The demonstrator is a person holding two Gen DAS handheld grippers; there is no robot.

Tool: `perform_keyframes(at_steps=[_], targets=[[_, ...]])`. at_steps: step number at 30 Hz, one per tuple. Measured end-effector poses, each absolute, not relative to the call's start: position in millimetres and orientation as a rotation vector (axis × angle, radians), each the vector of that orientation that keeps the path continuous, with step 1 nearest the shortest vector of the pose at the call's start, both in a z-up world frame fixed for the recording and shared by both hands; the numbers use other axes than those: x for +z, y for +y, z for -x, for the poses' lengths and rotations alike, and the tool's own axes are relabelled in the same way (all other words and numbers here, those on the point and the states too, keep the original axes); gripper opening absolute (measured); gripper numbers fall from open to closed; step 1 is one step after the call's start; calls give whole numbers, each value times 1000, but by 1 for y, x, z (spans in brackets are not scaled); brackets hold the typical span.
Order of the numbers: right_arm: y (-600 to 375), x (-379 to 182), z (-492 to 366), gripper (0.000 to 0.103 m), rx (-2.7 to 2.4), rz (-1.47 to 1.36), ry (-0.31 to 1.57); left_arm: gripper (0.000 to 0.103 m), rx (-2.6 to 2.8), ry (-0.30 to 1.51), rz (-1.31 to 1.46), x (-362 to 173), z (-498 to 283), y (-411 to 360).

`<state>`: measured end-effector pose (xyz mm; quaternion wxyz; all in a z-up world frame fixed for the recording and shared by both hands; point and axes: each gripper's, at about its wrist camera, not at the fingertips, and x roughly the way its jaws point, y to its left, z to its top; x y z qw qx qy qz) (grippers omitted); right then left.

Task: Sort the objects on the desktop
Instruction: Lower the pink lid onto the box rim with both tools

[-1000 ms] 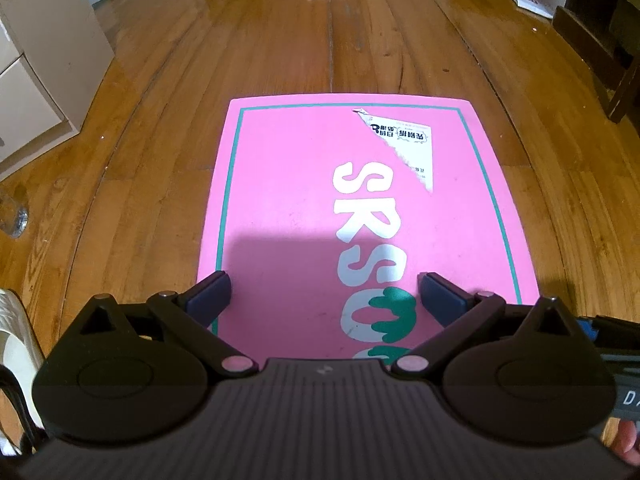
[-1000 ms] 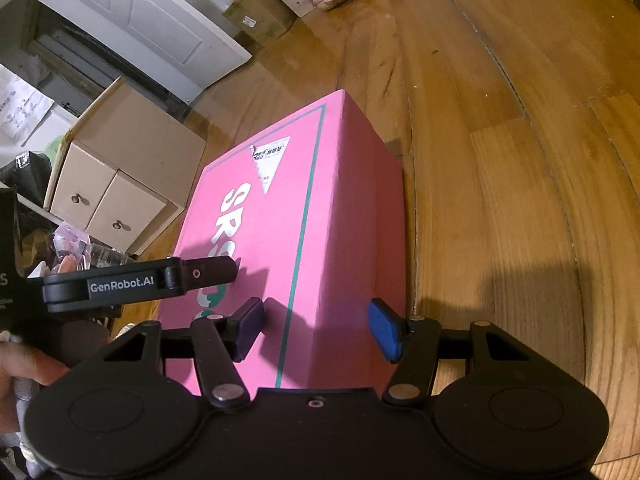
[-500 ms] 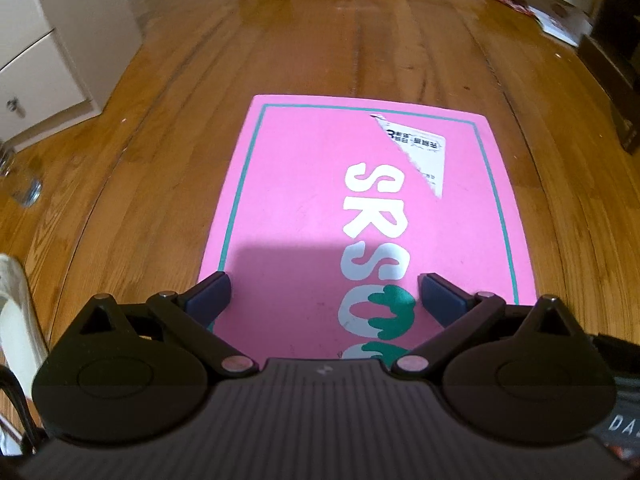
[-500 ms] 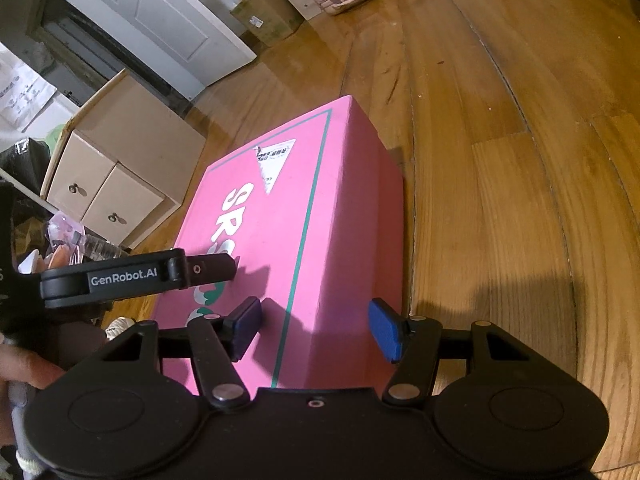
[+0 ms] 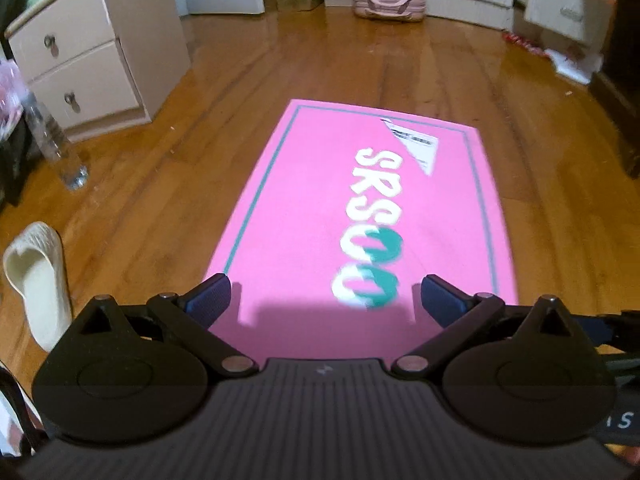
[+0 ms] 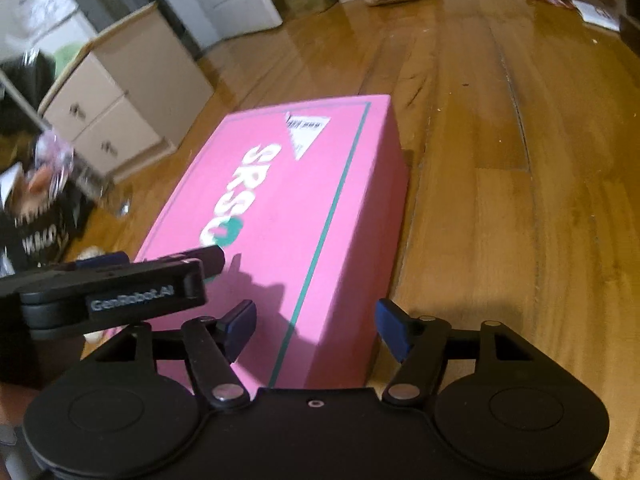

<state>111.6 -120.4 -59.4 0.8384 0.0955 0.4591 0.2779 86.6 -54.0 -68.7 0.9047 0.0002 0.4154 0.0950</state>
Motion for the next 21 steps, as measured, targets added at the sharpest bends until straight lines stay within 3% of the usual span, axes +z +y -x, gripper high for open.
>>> perform_keyframes(at_steps=[7, 17, 21], targets=[[-122, -48, -81, 77, 565, 41, 906, 103, 114, 871, -18, -70, -60, -58], [-130, -55, -94, 77, 717, -76, 994, 103, 72, 867, 12, -46, -45, -64], [-131, -41, -85, 80, 818, -120, 938, 103, 78, 864, 51, -35, -38, -61]])
